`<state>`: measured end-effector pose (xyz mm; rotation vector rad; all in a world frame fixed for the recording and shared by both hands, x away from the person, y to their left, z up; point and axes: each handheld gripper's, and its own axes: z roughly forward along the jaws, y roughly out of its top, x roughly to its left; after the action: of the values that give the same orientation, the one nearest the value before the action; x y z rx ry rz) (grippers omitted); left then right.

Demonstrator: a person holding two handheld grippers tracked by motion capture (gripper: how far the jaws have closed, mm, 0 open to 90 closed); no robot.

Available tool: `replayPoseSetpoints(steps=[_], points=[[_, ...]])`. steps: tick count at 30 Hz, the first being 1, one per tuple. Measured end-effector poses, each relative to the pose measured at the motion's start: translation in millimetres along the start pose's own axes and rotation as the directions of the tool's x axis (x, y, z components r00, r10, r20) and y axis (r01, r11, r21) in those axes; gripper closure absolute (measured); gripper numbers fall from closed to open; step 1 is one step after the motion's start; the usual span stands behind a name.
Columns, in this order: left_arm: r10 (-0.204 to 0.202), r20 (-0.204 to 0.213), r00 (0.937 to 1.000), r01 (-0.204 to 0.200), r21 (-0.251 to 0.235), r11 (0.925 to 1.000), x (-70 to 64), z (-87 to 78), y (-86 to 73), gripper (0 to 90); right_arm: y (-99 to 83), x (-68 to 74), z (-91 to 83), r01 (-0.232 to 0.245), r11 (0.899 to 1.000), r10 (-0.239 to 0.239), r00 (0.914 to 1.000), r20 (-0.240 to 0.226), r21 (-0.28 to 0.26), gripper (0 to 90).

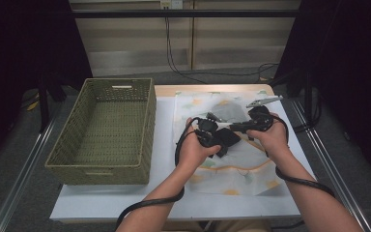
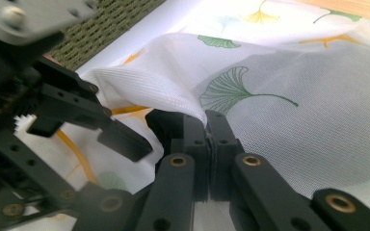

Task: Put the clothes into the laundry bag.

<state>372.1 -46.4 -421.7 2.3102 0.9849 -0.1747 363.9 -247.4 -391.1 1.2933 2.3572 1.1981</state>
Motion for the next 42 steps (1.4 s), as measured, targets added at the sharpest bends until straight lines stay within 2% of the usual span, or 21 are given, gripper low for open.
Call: replayPoseSetpoints(steps=[4,6,8,11,14,21,32,34,42], points=[[0.002,0.006,1.0,-0.002,0.006,1.0,-0.4,-3.0,-3.5,33.8,-1.8,-0.5,-1.5,0.004,1.0,-0.004,1.0,0.0,0.005,89.6],[0.016,0.017,0.9997,-0.016,0.007,0.9998,0.3,-5.5,-4.8,29.7,-2.5,-0.4,-2.0,-0.001,1.0,0.001,1.0,-0.003,0.006,89.5],[0.019,0.003,0.9998,-0.019,-0.005,0.9998,-0.4,-7.8,-6.6,24.0,-3.4,-0.4,-1.7,0.002,1.0,-0.002,0.9999,-0.01,0.005,89.4],[0.023,-0.004,0.9997,-0.023,-0.009,0.9997,0.2,-12.5,-9.5,20.1,-5.0,0.5,-1.0,0.008,1.0,-0.008,0.9999,-0.011,0.014,89.2],[0.046,-0.019,0.9988,-0.046,-0.012,0.9989,1.9,-17.2,-13.6,17.3,-6.5,1.9,0.0,0.013,1.0,-0.012,0.9998,-0.016,0.016,89.2],[0.054,-0.019,0.9984,-0.054,-0.023,0.9983,7.0,-27.2,-23.1,13.5,-8.9,4.7,1.6,0.022,1.0,-0.021,0.9995,-0.024,0.021,88.8],[0.058,-0.049,0.9971,-0.06,-0.037,0.9975,16.1,-36.9,-35.4,9.0,-17.1,5.0,2.4,0.01,0.999,-0.009,0.9994,-0.032,0.032,88.1],[0.053,-0.052,0.9972,-0.056,-0.053,0.997,16.9,-38.9,-36.9,8.9,-18.2,4.7,2.5,0.016,0.999,-0.015,0.9992,-0.038,0.032,88.0],[0.029,-0.067,0.9973,-0.033,-0.057,0.9978,24.4,-46.3,-40.7,8.7,-21.4,6.2,1.5,0.029,0.999,-0.027,0.9986,-0.046,0.039,87.5]])
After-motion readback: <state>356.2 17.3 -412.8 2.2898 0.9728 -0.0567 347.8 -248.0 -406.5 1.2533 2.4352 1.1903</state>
